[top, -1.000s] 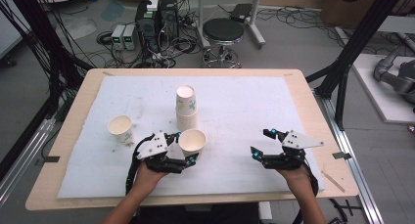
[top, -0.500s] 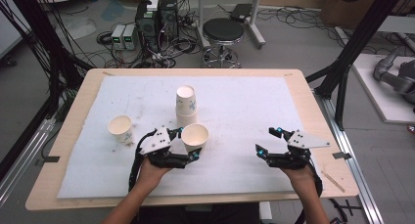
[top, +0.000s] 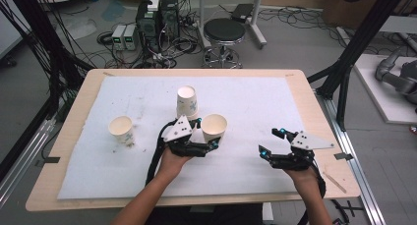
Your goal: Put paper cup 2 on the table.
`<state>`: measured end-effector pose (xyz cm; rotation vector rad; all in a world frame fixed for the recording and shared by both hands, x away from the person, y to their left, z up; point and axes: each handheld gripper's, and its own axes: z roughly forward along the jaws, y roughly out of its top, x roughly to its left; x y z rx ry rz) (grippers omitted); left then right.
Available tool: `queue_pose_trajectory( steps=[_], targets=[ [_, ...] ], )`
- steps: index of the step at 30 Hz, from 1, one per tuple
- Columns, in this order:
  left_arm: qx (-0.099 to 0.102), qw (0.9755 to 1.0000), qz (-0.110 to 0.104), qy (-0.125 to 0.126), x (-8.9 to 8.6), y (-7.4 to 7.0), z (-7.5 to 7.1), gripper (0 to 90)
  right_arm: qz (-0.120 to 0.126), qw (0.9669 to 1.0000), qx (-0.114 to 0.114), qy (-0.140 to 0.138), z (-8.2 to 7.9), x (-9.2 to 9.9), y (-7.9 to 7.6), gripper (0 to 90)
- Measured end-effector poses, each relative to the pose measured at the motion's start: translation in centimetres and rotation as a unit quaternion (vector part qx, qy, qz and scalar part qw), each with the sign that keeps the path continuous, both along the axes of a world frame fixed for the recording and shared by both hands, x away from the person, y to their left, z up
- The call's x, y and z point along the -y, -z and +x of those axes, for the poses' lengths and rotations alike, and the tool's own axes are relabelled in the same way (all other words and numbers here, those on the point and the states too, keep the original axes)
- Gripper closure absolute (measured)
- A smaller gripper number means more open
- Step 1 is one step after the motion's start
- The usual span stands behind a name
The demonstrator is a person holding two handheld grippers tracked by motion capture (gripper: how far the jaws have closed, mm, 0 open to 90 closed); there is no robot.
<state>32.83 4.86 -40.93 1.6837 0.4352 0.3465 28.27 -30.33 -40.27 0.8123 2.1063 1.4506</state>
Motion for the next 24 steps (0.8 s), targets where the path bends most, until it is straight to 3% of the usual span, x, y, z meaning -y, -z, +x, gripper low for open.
queue_pose_trajectory(
  steps=[8,16,24],
  targets=[
    [-0.01,0.9996,0.024,0.007,2.7,1.0,1.3,29.1,0.004,1.0,0.001,0.001,-0.2,0.4,-0.2,21.9],
    [-0.03,0.9984,0.048,0.005,3.9,2.0,2.0,29.2,0.005,1.0,0.0,-0.004,-0.1,0.3,-0.1,21.9],
    [-0.058,0.9932,0.1,-0.012,4.5,2.9,2.3,29.6,0.004,1.0,-0.001,-0.005,-0.2,0.2,-0.2,21.9]
  ],
)
